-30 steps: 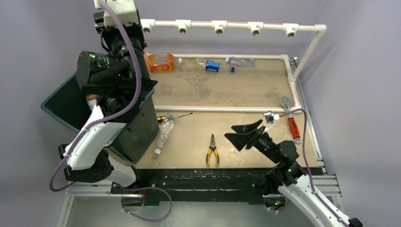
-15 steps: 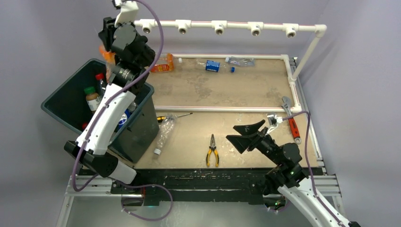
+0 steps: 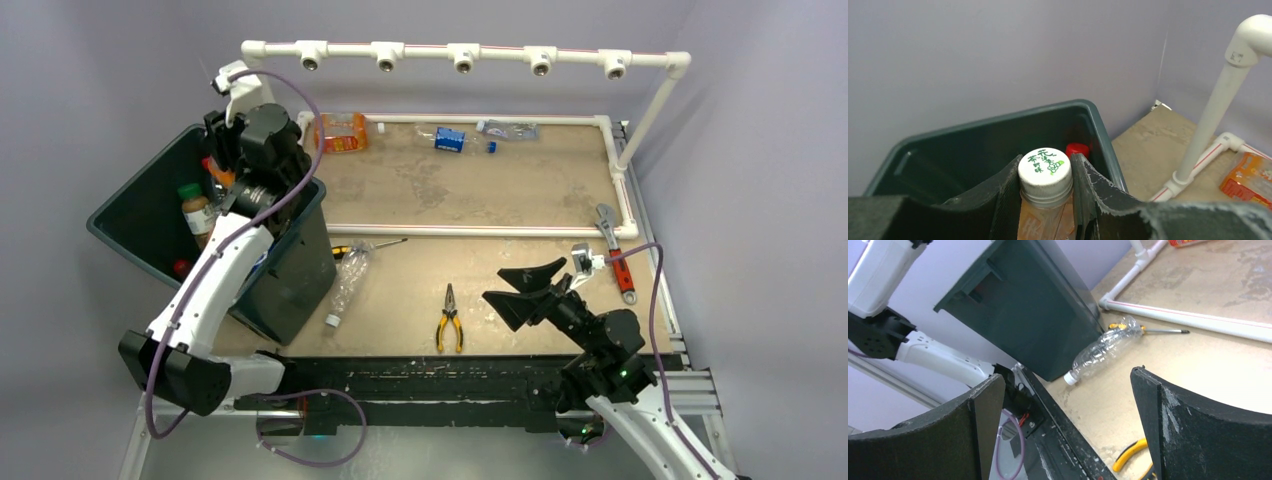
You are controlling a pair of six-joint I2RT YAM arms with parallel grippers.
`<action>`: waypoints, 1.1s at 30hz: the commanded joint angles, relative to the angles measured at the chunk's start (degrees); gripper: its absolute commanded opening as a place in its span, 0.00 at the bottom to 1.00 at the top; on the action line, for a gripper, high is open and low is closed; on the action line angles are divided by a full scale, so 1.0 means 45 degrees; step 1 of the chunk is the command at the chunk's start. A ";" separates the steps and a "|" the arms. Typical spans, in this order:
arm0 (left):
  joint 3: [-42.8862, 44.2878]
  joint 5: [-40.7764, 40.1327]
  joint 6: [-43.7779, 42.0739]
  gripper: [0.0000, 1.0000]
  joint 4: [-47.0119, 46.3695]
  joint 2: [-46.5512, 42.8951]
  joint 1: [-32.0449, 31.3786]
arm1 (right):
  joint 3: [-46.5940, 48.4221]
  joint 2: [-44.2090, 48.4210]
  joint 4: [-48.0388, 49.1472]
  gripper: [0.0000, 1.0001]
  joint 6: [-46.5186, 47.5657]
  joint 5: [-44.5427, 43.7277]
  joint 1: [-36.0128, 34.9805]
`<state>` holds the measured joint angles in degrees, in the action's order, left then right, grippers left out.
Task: Put the plastic bottles in the bin
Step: Place the plastic bottle in the trash bin.
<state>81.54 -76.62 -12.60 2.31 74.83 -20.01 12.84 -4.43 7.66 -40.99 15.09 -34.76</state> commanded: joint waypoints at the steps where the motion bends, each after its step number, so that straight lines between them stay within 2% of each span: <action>1: -0.1153 -0.0072 0.2672 0.24 0.0656 -0.1061 0.0052 | 0.0329 -0.0216 -0.0367 0.99 0.0535 0.0089 -0.0046; 3: -0.1435 0.0262 0.3413 0.40 0.0848 -0.1493 0.0052 | 0.0303 -0.0227 -0.0334 0.99 0.0518 0.0031 -0.0044; 8: -0.0829 0.0891 0.3715 0.83 0.1580 -0.1936 0.0050 | 0.0156 -0.0690 0.0302 0.99 0.0439 0.0081 -0.0041; 11: -0.0277 0.1346 0.3559 0.91 0.1922 -0.2035 0.0038 | 0.0154 -0.1235 0.0737 0.99 0.0424 0.0112 -0.0043; 15: -0.0366 0.1543 0.3037 0.87 0.1800 -0.2256 0.0034 | 0.0188 -0.1652 0.1166 0.99 0.0360 0.0106 -0.0047; 18: -0.0529 0.1823 0.3569 0.82 0.2191 -0.2684 0.0033 | 0.0210 -0.1740 0.1227 0.99 0.0350 0.0132 -0.0043; 22: -0.0494 0.3143 0.4545 0.62 0.3272 -0.3169 0.0033 | 0.0260 -0.1780 0.1152 0.99 0.0408 0.0161 -0.0047; 24: -0.0448 0.3410 0.4911 0.56 0.3811 -0.3270 0.0033 | 0.0271 -0.1790 0.1182 0.99 0.0399 0.0179 -0.0043; 29: -0.1215 0.3051 0.4897 0.48 0.3990 -0.3495 0.0051 | 0.0307 -0.1904 0.1263 0.99 0.0377 0.0219 -0.0041; 33: -0.1781 0.3007 0.4947 0.49 0.3953 -0.3602 0.0052 | 0.0292 -0.1821 0.1184 0.99 0.0410 0.0220 -0.0046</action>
<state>75.64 -63.59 8.27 19.14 59.09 -19.94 12.84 -12.49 11.18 -39.86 15.14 -34.76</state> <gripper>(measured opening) 0.475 0.987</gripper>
